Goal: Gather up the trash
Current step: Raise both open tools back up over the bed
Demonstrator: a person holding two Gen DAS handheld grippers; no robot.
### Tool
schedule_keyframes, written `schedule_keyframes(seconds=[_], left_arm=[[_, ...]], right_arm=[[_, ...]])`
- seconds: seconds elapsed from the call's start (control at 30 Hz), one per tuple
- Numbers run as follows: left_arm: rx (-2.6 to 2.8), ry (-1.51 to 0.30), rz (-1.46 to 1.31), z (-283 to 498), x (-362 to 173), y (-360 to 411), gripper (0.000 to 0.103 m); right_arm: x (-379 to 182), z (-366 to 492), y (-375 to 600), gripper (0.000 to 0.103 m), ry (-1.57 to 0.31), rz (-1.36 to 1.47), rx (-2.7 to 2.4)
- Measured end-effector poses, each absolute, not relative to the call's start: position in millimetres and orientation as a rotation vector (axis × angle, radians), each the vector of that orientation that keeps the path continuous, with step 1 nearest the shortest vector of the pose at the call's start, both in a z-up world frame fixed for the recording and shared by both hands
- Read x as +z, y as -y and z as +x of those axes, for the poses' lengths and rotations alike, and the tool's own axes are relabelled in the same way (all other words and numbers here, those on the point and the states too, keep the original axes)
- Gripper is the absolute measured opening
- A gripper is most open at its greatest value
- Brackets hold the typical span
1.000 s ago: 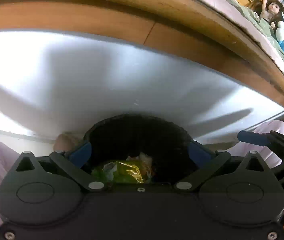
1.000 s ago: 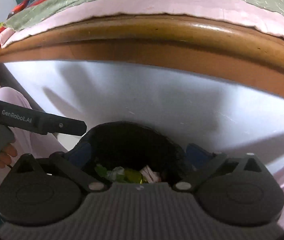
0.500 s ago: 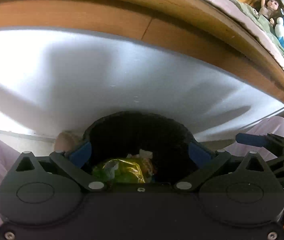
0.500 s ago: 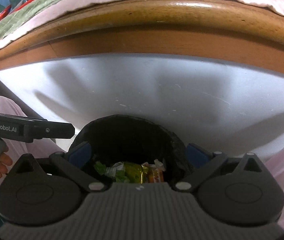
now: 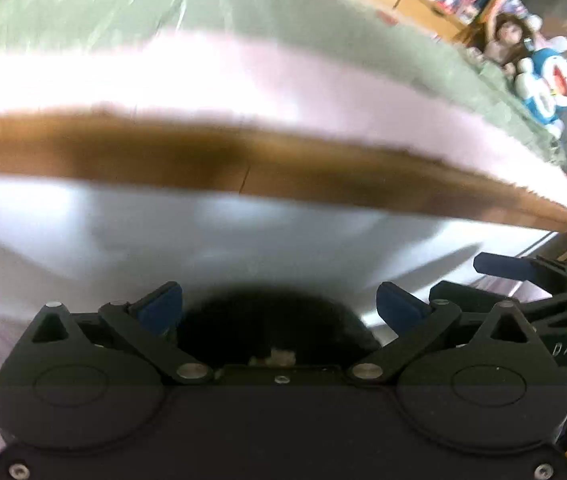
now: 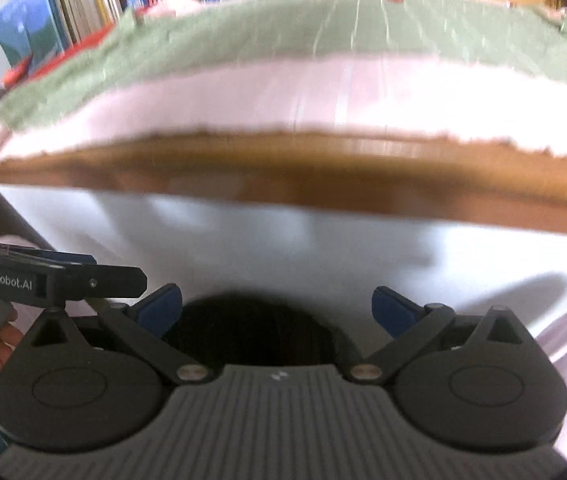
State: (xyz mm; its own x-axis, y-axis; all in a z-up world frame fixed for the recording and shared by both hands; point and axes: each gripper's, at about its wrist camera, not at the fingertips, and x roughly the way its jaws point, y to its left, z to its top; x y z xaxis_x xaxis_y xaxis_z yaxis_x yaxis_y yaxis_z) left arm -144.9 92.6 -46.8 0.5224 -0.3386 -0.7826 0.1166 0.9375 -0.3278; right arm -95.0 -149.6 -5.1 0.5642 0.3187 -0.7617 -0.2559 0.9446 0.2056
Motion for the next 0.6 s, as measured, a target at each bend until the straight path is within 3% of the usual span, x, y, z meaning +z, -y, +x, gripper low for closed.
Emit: schedule_keyframes(seconds=[0.6], left_arm=[[-0.345,-0.769,-0.228,-141,47,-96,0.103]], right_arm=[[70,-64,164,0.103,-0.661,0.045,0.382]])
